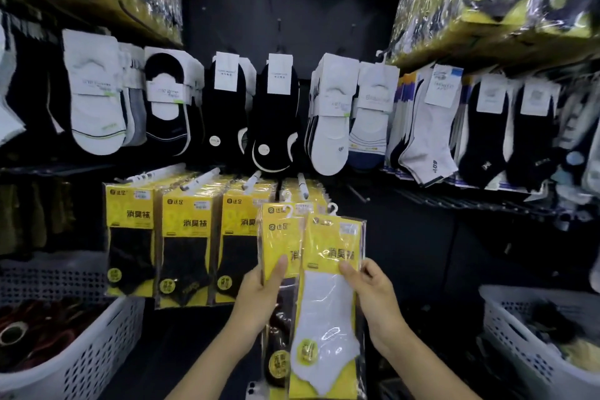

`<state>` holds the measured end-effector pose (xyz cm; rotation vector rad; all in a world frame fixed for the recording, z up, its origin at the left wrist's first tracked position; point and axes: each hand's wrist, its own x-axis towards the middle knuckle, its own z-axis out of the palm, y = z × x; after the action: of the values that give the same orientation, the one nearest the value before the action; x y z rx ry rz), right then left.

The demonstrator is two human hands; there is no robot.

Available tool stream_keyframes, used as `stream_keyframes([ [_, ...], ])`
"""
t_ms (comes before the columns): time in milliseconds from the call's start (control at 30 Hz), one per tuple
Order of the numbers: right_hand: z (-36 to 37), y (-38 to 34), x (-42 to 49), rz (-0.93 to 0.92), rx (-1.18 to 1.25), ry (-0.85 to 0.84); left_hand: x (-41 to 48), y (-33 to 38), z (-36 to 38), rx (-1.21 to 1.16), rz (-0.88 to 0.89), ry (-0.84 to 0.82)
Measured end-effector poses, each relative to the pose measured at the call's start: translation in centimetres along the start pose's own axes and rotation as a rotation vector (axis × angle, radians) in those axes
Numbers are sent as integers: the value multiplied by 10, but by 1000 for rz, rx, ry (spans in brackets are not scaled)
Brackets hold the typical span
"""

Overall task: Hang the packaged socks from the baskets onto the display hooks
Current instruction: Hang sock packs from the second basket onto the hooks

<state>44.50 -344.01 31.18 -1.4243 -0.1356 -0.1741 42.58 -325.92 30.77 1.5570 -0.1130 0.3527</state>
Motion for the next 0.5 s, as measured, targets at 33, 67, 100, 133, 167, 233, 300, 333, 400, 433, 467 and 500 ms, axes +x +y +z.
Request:
stream_keyframes([
  [33,-12,0,4,24,14,29,4,2,0,23,7,8],
  [67,-24,-1,9,41,22,59,8,4,0,42,21,19],
  [100,-36,-1,14,44,22,97,13,5,-1,56,42,24],
  [133,-48,-2,19,36,14,139,18,7,-2,67,64,25],
  [167,-58,-2,24,19,-1,181,23,9,-2,74,81,28],
  [233,-75,-5,37,-12,-44,242,32,12,-3,87,94,43],
  [300,-85,-9,53,-44,-92,266,40,11,-2,99,105,50],
  [333,-87,-11,62,-61,-115,260,43,9,-2,100,110,46],
  [400,-86,-13,79,-73,-166,217,48,6,-2,89,117,35],
  [433,-84,-13,87,-72,-192,193,51,3,-2,83,117,32],
  [467,-83,-12,95,-70,-212,176,53,1,-2,76,118,30],
  [500,-81,-10,101,-67,-225,163,55,-1,-3,73,117,32],
])
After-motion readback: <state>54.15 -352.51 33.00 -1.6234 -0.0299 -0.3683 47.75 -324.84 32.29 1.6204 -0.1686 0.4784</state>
